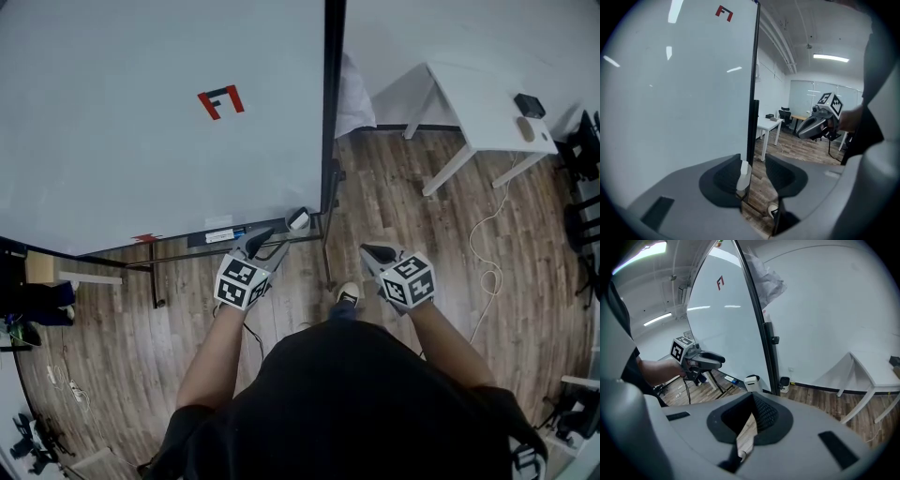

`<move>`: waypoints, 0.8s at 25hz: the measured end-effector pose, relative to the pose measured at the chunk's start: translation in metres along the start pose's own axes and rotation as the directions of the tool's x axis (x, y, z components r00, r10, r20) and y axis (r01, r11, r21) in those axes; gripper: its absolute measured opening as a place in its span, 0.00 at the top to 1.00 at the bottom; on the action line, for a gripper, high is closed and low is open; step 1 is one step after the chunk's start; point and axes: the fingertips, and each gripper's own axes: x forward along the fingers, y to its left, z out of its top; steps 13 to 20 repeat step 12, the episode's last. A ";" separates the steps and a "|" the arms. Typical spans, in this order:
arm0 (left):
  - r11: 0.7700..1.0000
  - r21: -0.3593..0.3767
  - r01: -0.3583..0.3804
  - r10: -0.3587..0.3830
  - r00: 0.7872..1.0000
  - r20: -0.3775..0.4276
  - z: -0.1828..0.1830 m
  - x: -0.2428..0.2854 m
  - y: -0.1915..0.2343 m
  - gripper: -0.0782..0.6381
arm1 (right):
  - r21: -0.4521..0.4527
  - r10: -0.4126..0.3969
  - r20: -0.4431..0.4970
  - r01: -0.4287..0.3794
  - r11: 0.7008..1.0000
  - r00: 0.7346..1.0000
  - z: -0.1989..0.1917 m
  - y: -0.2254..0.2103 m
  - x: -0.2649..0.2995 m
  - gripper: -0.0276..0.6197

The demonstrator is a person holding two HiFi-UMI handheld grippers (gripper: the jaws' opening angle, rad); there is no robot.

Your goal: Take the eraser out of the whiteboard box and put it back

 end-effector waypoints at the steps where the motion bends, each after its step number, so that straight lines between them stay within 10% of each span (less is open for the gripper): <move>1: 1.000 0.002 0.000 0.000 1.000 0.001 0.000 -0.003 -0.002 0.65 | -0.004 0.000 0.003 0.000 1.000 1.000 0.001 0.002 0.000 0.97; 20: 0.999 0.023 -0.022 0.022 1.000 -0.009 -0.021 -0.044 -0.011 0.65 | -0.024 -0.008 0.011 0.008 1.000 1.000 0.003 0.023 -0.009 0.97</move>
